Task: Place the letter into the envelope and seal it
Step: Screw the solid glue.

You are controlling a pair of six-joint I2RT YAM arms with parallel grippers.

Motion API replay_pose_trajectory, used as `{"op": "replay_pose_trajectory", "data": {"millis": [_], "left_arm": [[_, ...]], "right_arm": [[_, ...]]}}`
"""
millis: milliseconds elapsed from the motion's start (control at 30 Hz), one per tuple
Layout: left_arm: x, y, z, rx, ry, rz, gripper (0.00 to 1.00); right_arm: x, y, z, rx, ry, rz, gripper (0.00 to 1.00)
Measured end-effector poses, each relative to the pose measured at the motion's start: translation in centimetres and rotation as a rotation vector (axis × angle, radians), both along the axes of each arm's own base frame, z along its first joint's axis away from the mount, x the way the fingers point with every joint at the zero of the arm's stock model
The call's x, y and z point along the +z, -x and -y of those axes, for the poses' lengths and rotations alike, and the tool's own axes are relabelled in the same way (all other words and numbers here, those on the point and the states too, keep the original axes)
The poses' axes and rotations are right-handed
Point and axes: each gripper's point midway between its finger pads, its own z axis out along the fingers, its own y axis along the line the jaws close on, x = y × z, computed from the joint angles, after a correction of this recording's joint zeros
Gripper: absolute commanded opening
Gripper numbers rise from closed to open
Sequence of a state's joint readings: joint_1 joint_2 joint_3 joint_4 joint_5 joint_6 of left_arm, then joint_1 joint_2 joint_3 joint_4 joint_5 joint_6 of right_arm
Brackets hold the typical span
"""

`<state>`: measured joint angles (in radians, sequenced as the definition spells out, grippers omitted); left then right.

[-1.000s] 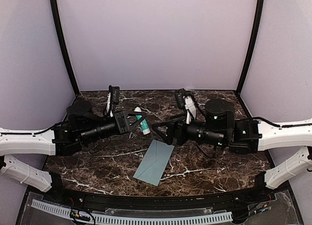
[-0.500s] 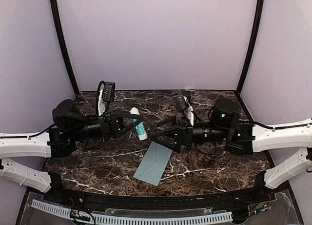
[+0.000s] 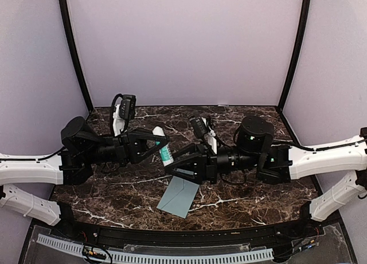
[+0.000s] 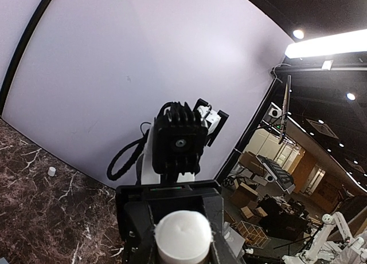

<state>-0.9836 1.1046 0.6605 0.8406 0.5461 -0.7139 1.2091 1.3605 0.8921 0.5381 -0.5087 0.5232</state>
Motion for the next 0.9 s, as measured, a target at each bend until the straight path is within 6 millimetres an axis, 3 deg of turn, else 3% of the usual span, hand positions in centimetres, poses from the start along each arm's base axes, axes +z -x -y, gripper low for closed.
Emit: {"op": "replay_pose_trajectory", "data": {"millis": [133, 367, 500, 633, 900], "left_arm": [[0.1, 0.1, 0.0, -0.008, 0.005, 0.001, 0.0], [0.3, 0.3, -0.1, -0.013, 0.012, 0.014, 0.0], [-0.2, -0.1, 0.0, 0.006, -0.006, 0.016, 0.0], [-1.8, -1.3, 0.2, 0.07, -0.074, -0.004, 0.0], [-5.6, -5.1, 0.9, 0.308, -0.266, -0.073, 0.0]], "right_arm": [[0.1, -0.1, 0.0, -0.003, -0.003, -0.004, 0.25], [-0.2, -0.5, -0.2, -0.027, 0.006, -0.029, 0.11], [-0.7, -1.3, -0.3, -0.071, 0.026, -0.039, 0.1], [-2.2, -2.4, -0.3, -0.136, 0.091, -0.046, 0.1], [-5.8, -6.5, 0.0, -0.37, 0.309, -0.05, 0.1]]}}
